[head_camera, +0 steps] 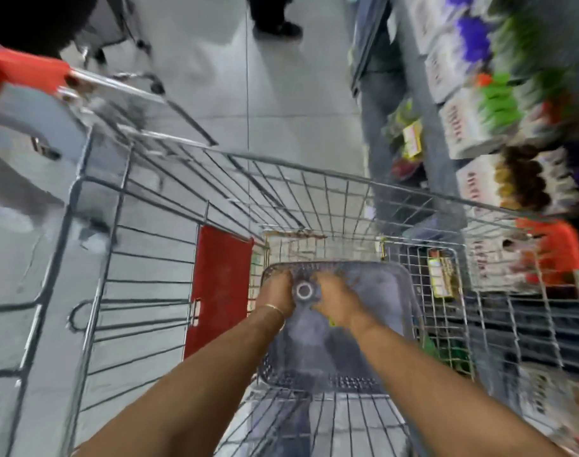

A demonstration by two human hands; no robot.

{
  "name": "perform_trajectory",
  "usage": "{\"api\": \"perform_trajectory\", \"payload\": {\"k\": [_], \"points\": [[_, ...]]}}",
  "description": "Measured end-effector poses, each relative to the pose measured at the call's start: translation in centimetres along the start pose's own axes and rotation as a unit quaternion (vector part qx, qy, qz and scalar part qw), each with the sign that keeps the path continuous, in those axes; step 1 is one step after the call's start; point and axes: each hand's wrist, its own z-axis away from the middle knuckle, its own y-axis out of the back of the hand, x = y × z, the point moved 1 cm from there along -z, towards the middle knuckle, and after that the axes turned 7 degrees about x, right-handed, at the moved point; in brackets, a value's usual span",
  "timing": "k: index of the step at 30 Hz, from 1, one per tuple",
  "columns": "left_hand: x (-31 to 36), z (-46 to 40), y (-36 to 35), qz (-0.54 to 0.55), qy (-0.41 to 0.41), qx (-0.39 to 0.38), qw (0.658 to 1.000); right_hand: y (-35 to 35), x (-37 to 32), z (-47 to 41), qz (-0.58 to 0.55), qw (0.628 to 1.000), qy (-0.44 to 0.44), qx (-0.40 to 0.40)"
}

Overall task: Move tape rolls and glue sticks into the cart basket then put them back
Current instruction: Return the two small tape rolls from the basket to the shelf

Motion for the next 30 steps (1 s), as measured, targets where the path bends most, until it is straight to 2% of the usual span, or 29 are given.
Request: {"api": "perform_trajectory", "payload": {"k": [4,9,15,20,24,30], "points": [[-0.8,-1.6,-2.3,-0.04,-0.016,-0.002,0.999,-1.8,0.1,-1.0,0.044,0.999,-0.011,0.022],[-1.6,-2.3,-3.8,-0.085,0.003,-0.028,0.996,-3.5,0.2,-1.7,0.103,0.993,0.038,0.04],[-1.4,-2.3,-3.9,-0.078,0.005,-0.005,0.997,-3.0,0.4,-1.5,0.125,0.99,0.047,0.052],[0.8,-1.1,-2.3,-0.063,-0.058,0.039,0.996,0.5,0.4,0.9,0.102,0.987,0.035,0.118],[5.0,0.7,0.3,-0.053,-0.119,0.054,0.99,4.8,0.2,4.2,0.022,0.983,0.024,0.181],[12.8,7.6,3.7,-0.023,-0.222,0.092,0.97,12.0,0.6,14.2,-0.059,0.947,0.041,0.312]]}}
